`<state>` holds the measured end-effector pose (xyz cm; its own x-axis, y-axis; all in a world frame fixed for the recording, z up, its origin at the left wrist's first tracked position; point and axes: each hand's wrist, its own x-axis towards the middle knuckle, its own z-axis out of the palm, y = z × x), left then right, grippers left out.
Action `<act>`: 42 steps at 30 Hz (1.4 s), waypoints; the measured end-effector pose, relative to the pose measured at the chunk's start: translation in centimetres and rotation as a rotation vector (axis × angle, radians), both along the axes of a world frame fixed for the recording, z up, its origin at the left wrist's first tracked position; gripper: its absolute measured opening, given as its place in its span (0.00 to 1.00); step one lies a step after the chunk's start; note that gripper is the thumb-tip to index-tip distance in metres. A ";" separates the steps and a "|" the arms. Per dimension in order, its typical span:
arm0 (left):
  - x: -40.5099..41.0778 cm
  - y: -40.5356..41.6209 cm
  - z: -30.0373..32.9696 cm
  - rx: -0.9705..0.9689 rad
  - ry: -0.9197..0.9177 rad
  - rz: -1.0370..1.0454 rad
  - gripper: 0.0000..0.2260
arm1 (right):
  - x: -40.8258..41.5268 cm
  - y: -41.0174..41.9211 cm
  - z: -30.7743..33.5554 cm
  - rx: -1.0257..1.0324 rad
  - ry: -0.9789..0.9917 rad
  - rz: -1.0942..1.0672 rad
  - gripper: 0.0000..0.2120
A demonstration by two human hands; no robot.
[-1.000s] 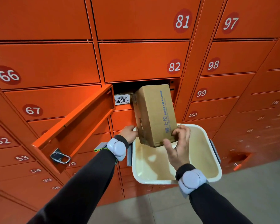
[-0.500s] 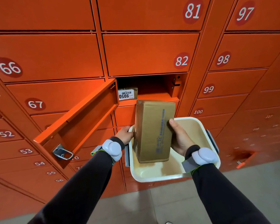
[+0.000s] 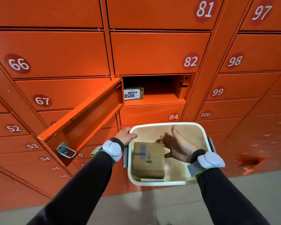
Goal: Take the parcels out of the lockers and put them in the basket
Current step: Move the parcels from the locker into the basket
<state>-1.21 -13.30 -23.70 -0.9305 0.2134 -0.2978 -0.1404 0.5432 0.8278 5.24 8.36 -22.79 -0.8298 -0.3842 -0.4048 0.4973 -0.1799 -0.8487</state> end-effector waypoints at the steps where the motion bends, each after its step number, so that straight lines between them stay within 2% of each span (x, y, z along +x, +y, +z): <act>1: 0.1 0.2 0.1 -0.004 -0.005 -0.005 0.09 | 0.0 -0.1 0.0 0.053 -0.011 0.005 0.28; 4: 0.3 0.9 0.3 -0.009 0.007 -0.025 0.11 | 0.2 -0.4 0.0 0.260 0.038 0.095 0.19; 6: 0.4 1.2 0.4 -0.008 0.025 -0.034 0.10 | 0.2 -0.4 0.3 0.351 0.064 0.151 0.17; 10: 0.7 1.8 0.6 0.004 0.048 -0.073 0.07 | -0.5 -0.8 1.1 0.674 0.120 0.235 0.17; 13: 0.8 2.4 1.1 -0.051 0.046 -0.072 0.05 | -0.8 -1.2 2.3 0.827 0.146 0.315 0.20; 16: 0.8 2.5 1.4 -0.061 0.029 -0.049 0.10 | -1.1 -1.5 3.5 0.919 0.182 0.377 0.20; 19: 0.9 2.2 2.0 0.003 0.033 -0.078 0.22 | -1.6 -1.8 4.9 0.929 0.313 0.339 0.15; 20: 0.8 2.2 2.1 0.008 0.031 -0.091 0.23 | -1.8 -2.0 5.4 0.894 0.383 0.290 0.13; 23: 0.8 1.4 2.6 -0.017 0.021 -0.070 0.15 | -2.8 -3.2 7.1 0.774 0.635 0.070 0.08; 26: 0.8 0.7 2.8 -0.007 0.014 -0.038 0.11 | -4.5 -4.9 8.3 0.885 0.817 -0.226 0.10; 29: 0.9 0.2 3.1 -0.023 0.023 -0.030 0.09 | -6.9 -6.2 9.4 0.928 0.765 -0.364 0.20; 33: 0.9 -0.6 3.2 -0.031 0.020 -0.001 0.06 | -10.2 -7.5 10.0 0.992 0.628 -0.331 0.29; 37: 1.0 -1.3 3.5 -0.033 0.004 0.013 0.06 | -11.7 -8.2 10.1 0.878 0.641 -0.275 0.29; 42: 0.5 -1.7 4.0 -0.003 0.014 0.030 0.06 | -12.6 -8.4 9.8 0.887 0.732 -0.182 0.20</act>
